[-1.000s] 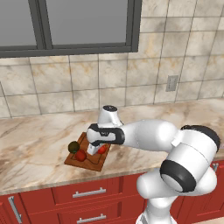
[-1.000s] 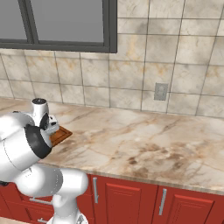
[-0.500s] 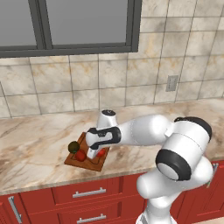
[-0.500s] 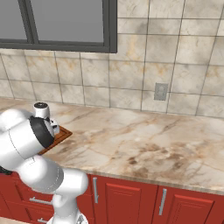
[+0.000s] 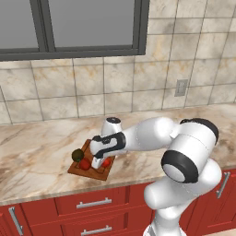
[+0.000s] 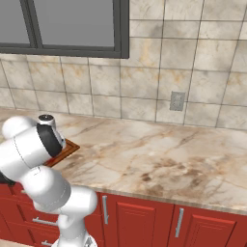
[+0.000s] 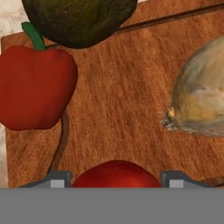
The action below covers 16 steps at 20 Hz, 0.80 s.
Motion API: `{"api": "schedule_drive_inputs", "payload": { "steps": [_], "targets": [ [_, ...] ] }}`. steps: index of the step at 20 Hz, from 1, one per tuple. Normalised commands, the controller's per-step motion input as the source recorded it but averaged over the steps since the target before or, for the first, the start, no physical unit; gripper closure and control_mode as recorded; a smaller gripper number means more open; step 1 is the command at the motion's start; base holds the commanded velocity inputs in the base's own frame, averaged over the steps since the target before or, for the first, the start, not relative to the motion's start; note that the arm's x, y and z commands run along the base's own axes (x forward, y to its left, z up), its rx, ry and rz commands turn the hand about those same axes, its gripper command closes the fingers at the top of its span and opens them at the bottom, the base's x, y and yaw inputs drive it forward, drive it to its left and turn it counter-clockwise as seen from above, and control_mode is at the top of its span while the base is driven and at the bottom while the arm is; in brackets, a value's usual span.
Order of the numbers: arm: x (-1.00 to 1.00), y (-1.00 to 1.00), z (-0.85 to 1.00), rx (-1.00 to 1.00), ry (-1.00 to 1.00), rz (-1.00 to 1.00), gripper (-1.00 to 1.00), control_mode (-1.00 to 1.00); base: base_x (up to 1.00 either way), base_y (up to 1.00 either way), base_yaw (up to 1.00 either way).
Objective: Place the avocado, onion, tomato, and bell pepper on the cutting board.
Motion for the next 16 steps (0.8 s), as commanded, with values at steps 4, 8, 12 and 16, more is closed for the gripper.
{"api": "schedule_drive_inputs", "payload": {
  "steps": [4,8,12,16],
  "targets": [
    [0.00,0.05,-0.14,0.00,0.00,0.03,-1.00,-1.00,0.00,0.00,0.00],
    [0.00,0.00,0.01,0.00,0.00,0.02,-1.00,-1.00,0.00,0.00,0.00],
    [0.00,0.07,0.23,0.00,-0.02,0.01,-1.00,-1.00,0.00,0.00,0.00],
    [0.00,0.05,0.42,0.00,-0.09,0.00,-1.00,-1.00,0.00,0.00,0.00]
  ]
}}
